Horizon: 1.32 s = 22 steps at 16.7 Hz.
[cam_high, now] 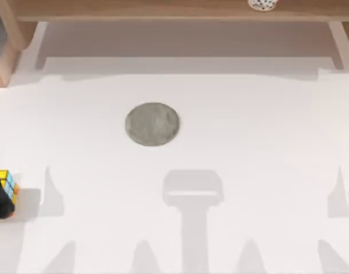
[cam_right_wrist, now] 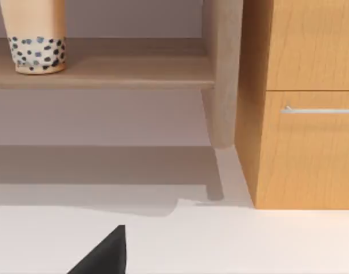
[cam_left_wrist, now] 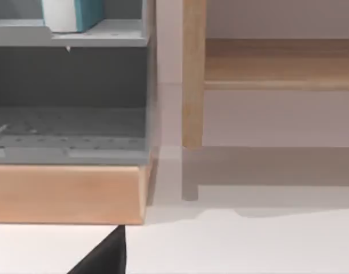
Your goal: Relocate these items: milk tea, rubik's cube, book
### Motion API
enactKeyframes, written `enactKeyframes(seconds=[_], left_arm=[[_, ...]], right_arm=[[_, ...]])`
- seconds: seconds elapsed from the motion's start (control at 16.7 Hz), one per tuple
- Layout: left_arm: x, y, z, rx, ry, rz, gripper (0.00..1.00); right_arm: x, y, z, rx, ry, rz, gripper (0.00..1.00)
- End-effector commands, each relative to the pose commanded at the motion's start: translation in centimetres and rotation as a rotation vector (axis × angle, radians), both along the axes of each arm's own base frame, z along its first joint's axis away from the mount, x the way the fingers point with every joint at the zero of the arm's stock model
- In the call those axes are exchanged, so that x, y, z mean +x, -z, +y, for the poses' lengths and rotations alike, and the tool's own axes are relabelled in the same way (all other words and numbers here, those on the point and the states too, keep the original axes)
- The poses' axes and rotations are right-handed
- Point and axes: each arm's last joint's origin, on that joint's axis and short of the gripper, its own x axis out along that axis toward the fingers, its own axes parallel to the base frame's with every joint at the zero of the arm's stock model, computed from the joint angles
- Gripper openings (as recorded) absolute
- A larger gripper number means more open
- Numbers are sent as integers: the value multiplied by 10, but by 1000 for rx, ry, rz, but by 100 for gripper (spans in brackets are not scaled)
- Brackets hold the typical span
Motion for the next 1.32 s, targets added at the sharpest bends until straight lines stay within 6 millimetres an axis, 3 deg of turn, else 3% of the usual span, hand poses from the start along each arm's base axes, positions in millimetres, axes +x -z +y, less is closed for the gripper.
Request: enactKeyframes(seconds=[0.18,0.3,0.48,0.66,0.84,1.02,1.14,1.32], left_arm=[[0,0,0,0,0,0,100],[0,0,0,0,0,0,100],[0,0,0,0,0,0,100],[0,0,0,0,0,0,100],[0,0,0,0,0,0,100],[0,0,0,0,0,0,100],[0,0,0,0,0,0,100],[0,0,0,0,0,0,100]], right_arm=[[0,-2,0,0,0,-3,100],[1,-15,1,-1,2,-17,100],[9,-47,5,-1,5,-42,100],[33,-86,14,0,8,-53,100],[76,-119,30,1,12,-52,100],[134,-136,58,-1,14,-42,100],[175,-133,81,-3,15,-32,100],[228,-114,120,-8,16,-15,100]])
